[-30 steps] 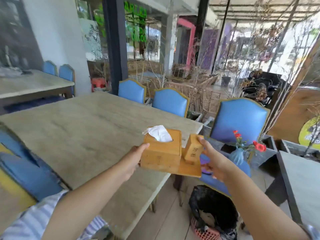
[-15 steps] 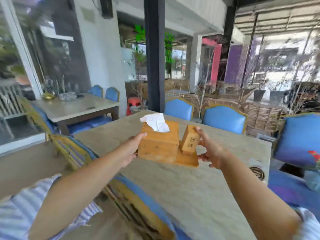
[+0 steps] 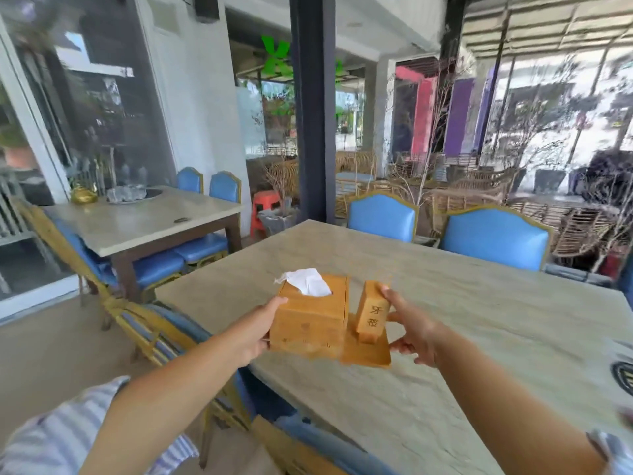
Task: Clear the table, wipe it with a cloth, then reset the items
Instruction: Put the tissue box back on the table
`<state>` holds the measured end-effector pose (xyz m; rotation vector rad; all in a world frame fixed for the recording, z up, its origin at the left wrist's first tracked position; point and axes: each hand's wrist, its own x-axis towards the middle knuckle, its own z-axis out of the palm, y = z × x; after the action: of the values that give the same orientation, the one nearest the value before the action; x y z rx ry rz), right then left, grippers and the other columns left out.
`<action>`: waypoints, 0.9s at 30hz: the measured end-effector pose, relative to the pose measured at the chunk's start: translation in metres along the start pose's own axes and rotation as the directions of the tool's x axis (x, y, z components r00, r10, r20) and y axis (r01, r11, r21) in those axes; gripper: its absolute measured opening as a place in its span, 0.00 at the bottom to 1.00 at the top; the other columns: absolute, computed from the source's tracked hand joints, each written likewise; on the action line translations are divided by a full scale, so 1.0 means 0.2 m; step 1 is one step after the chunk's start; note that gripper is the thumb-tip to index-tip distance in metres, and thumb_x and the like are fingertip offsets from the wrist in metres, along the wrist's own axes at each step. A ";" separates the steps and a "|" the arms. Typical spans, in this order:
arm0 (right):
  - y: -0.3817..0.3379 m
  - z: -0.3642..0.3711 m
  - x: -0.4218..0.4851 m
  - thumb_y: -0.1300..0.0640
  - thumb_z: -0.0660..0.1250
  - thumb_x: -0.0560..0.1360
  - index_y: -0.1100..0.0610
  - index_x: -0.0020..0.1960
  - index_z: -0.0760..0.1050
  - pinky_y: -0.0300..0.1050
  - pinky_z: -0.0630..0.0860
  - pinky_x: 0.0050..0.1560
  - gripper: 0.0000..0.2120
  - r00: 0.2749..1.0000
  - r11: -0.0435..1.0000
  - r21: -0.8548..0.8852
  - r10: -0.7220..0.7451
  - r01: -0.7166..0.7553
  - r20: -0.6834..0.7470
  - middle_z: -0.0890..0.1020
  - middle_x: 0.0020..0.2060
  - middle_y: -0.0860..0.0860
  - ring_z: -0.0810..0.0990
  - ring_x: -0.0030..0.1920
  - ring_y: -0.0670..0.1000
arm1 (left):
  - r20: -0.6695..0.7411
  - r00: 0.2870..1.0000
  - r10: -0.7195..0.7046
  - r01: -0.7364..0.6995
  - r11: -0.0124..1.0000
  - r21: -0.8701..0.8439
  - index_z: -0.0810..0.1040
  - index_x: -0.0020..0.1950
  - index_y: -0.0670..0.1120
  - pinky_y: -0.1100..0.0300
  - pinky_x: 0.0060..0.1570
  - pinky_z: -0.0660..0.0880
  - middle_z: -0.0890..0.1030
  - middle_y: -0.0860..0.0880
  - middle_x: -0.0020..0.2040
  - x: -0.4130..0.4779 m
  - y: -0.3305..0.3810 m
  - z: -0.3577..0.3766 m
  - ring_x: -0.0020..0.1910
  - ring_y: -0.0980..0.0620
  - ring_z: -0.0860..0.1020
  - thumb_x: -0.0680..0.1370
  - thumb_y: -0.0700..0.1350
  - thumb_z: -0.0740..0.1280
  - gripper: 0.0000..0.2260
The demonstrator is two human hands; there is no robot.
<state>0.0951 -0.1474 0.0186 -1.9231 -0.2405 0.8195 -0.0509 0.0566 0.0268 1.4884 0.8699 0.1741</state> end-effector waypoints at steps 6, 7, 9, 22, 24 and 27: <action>-0.24 0.16 0.40 0.28 0.48 0.72 0.46 0.58 0.69 0.57 0.58 0.71 0.28 0.999 0.994 0.106 0.037 -0.037 0.003 0.73 0.54 0.51 0.70 0.66 0.62 | -0.016 1.000 -0.009 0.009 1.000 -0.014 0.72 0.62 0.47 0.59 0.41 0.74 0.79 0.49 0.45 0.50 0.17 -0.15 0.43 0.51 0.77 0.80 0.55 0.58 0.16; -0.27 0.19 0.46 0.28 0.48 0.72 0.46 0.58 0.69 0.57 0.59 0.70 0.27 0.999 0.992 0.117 0.049 -0.049 0.006 0.73 0.54 0.50 0.71 0.65 0.61 | -0.028 1.000 -0.008 0.007 1.000 -0.027 0.71 0.63 0.47 0.56 0.48 0.75 0.79 0.48 0.47 0.59 0.18 -0.18 0.46 0.49 0.78 0.80 0.55 0.59 0.17; -0.30 0.26 0.59 0.28 0.48 0.72 0.46 0.57 0.70 0.54 0.68 0.60 0.28 0.997 0.988 0.138 0.074 -0.073 -0.003 0.75 0.50 0.50 0.77 0.53 0.58 | -0.043 0.999 -0.014 0.014 1.000 -0.015 0.70 0.65 0.47 0.52 0.60 0.74 0.80 0.46 0.53 0.78 0.17 -0.24 0.51 0.47 0.78 0.79 0.56 0.60 0.19; -0.35 0.33 1.34 0.30 0.50 0.73 0.53 0.62 0.72 0.45 0.62 0.37 0.32 0.952 0.939 0.314 0.214 -0.139 -0.221 0.75 0.45 0.48 0.67 0.28 0.48 | 0.223 0.968 -0.113 0.079 0.985 0.154 0.71 0.64 0.53 0.47 0.65 0.70 0.78 0.50 0.60 2.03 0.08 -0.14 0.60 0.48 0.76 0.55 0.72 0.65 0.43; -0.43 0.27 1.46 0.34 0.51 0.75 0.51 0.56 0.71 0.43 0.62 0.36 0.24 0.945 0.938 0.341 0.169 -0.066 -0.282 0.75 0.49 0.48 0.67 0.28 0.47 | 0.270 0.959 -0.088 0.049 0.988 0.147 0.70 0.65 0.53 0.47 0.66 0.68 0.77 0.51 0.62 2.21 0.16 -0.06 0.62 0.48 0.74 0.55 0.72 0.64 0.43; -0.49 0.22 1.64 0.37 0.52 0.77 0.49 0.50 0.71 0.41 0.60 0.33 0.18 0.909 0.925 0.379 0.164 -0.007 -0.382 0.75 0.45 0.46 0.68 0.32 0.47 | 0.344 0.937 -0.055 0.018 0.994 0.108 0.68 0.68 0.53 0.47 0.69 0.65 0.73 0.51 0.67 2.43 0.24 0.06 0.66 0.48 0.71 0.55 0.73 0.64 0.45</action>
<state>0.3305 0.0937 -0.0538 -1.7004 0.2451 0.4578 0.3142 0.3443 -0.1237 1.5388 0.6266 -0.1619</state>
